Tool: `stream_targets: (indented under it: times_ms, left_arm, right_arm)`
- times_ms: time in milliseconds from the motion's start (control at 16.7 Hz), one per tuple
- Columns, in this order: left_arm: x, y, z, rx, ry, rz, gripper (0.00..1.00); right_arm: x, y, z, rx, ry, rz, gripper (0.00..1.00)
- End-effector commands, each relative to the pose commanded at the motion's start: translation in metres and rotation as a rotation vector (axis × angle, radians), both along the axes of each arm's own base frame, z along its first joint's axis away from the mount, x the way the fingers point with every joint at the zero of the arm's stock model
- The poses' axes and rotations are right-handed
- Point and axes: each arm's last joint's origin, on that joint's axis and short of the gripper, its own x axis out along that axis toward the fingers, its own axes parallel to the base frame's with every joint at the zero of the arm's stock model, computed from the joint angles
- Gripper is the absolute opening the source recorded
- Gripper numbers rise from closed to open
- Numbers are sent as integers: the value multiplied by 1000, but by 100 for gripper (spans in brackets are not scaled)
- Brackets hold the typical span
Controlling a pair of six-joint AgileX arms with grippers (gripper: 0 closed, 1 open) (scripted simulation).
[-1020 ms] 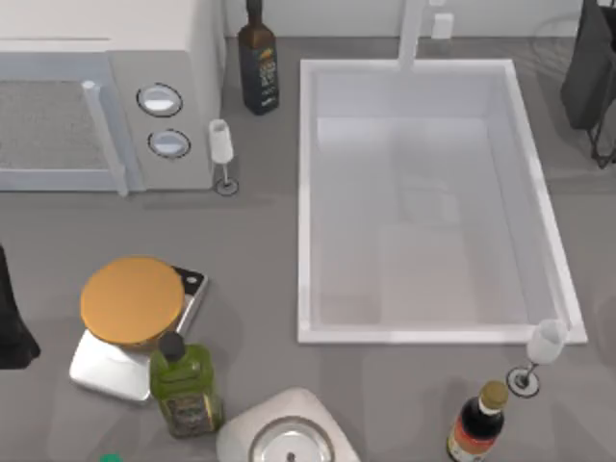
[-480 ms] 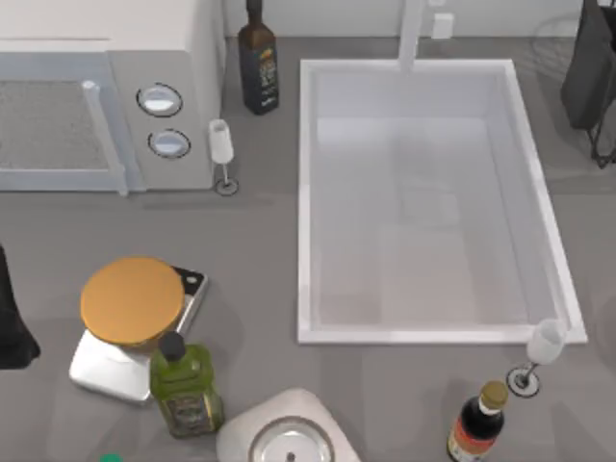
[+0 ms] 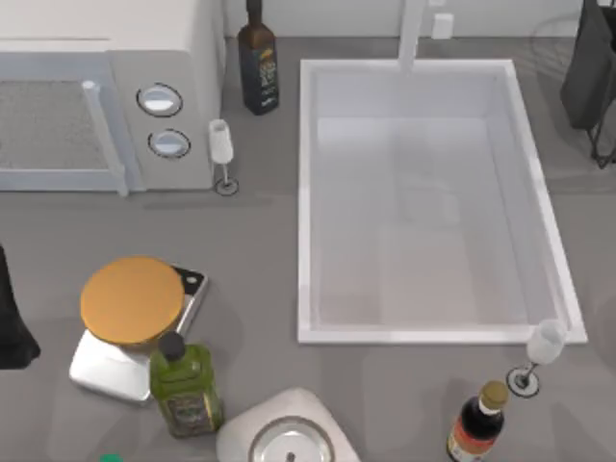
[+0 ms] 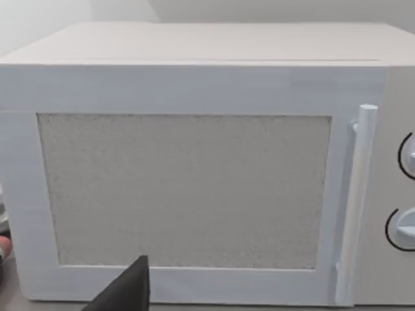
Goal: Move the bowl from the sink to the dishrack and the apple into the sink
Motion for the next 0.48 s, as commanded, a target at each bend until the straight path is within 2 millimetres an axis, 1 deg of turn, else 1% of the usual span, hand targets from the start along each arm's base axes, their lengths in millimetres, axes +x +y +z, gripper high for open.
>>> stream_targets:
  times_ms: [360,480]
  left_arm:
    - [0,0,0,0,0,0,100]
    - [0,0,0,0,0,0,100]
  right_arm:
    - [0,0,0,0,1,0,100]
    - [0,0,6,-7,29,-3,100]
